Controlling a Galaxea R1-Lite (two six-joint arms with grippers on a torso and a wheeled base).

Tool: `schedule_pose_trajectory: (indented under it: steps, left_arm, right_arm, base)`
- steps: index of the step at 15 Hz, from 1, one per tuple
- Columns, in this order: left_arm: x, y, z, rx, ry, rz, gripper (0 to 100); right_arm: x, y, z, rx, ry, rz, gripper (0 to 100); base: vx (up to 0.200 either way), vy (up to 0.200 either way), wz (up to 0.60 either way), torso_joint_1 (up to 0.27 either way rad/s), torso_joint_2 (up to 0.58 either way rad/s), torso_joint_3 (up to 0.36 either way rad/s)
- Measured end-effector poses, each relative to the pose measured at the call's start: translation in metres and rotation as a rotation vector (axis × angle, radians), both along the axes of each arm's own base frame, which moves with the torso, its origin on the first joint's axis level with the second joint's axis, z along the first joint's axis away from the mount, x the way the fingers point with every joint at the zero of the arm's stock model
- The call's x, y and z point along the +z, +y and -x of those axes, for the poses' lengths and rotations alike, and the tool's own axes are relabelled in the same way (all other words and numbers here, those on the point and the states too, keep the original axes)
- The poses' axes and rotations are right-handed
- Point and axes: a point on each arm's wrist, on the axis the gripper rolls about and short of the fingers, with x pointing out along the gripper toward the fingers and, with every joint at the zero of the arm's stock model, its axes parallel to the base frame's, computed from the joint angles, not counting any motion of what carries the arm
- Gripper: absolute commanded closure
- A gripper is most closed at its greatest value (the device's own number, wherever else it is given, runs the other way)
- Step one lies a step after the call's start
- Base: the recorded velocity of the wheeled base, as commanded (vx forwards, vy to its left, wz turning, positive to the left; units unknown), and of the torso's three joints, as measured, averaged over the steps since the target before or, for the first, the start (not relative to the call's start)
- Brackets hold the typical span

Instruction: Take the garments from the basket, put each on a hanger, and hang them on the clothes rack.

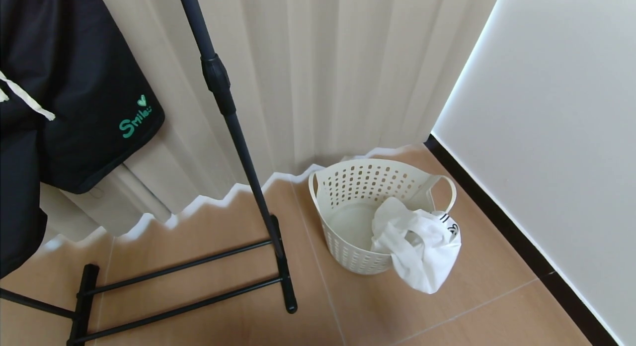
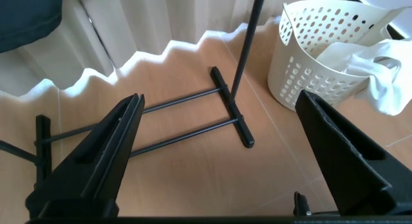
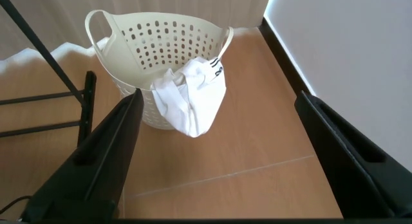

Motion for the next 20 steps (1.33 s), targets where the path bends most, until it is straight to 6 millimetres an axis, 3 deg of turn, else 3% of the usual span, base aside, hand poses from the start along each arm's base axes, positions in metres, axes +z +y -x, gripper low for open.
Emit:
schedule_pose_trajectory:
  steps: [16,20]
  left_arm:
    - [-0.0001,0.0,0.0,0.001,0.001,0.005,0]
    - [0.0,0.0,0.0,0.001,0.0,0.003,0]
  right_arm:
    - [-0.0008,0.0001,0.0,0.002,0.007,0.024,0]
    - [0.0,0.0001,-0.0045,0.019,0.071,0.064,0]
  base:
    - [0.0,0.0,0.0,0.002,0.0,-0.198]
    - [0.0,0.0,0.0,0.0,0.0,-0.05]
